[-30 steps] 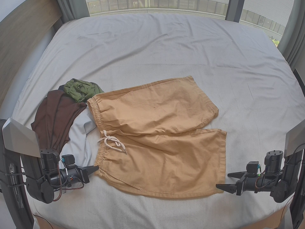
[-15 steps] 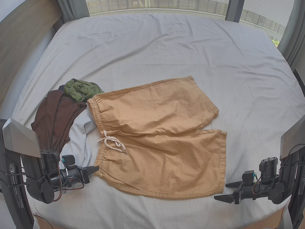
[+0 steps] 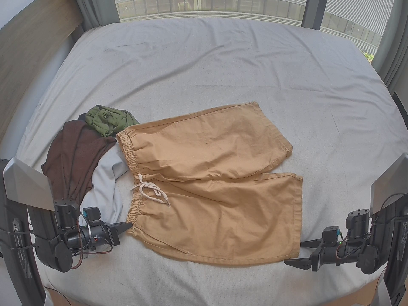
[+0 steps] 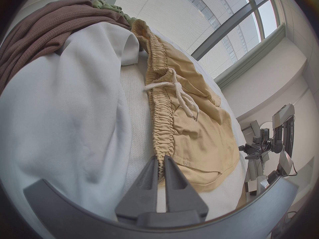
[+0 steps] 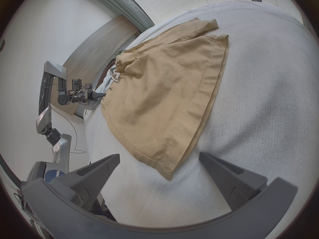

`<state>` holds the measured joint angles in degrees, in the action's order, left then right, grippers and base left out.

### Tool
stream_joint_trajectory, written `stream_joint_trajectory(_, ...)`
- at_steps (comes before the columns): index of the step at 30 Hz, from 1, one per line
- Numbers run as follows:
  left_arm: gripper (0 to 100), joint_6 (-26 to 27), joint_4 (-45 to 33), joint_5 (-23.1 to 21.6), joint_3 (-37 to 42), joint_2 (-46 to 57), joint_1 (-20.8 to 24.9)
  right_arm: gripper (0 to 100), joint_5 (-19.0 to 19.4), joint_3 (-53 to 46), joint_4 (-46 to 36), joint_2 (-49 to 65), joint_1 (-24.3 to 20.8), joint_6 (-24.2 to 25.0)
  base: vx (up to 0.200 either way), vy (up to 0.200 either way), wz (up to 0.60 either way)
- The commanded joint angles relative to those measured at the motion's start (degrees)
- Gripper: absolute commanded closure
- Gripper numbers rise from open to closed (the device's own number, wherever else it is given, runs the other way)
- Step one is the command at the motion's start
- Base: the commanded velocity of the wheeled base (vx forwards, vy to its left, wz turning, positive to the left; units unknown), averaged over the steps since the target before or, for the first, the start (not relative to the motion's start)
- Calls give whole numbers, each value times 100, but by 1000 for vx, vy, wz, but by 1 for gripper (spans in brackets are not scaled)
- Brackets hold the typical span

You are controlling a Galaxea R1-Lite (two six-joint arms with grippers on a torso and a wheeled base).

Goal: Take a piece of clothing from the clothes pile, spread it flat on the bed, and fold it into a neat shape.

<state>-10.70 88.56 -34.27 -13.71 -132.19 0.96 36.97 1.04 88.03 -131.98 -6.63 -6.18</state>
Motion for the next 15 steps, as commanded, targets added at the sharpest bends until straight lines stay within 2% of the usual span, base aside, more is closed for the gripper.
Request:
stream_joint_trajectory(1, 100, -2, 3, -1, 0, -8, 0, 0, 64, -95, 4, -127, -58, 12, 0, 0, 0)
stream_joint_trajectory(6, 100, -2, 3, -1, 0, -8, 0, 0, 284, -68, 13, -127, -66, 12, 0, 0, 0)
stream_joint_trajectory(15, 100, -2, 3, -1, 0, 1, 0, 0, 319, 2, 13, -206, -75, 12, 0, 0, 0)
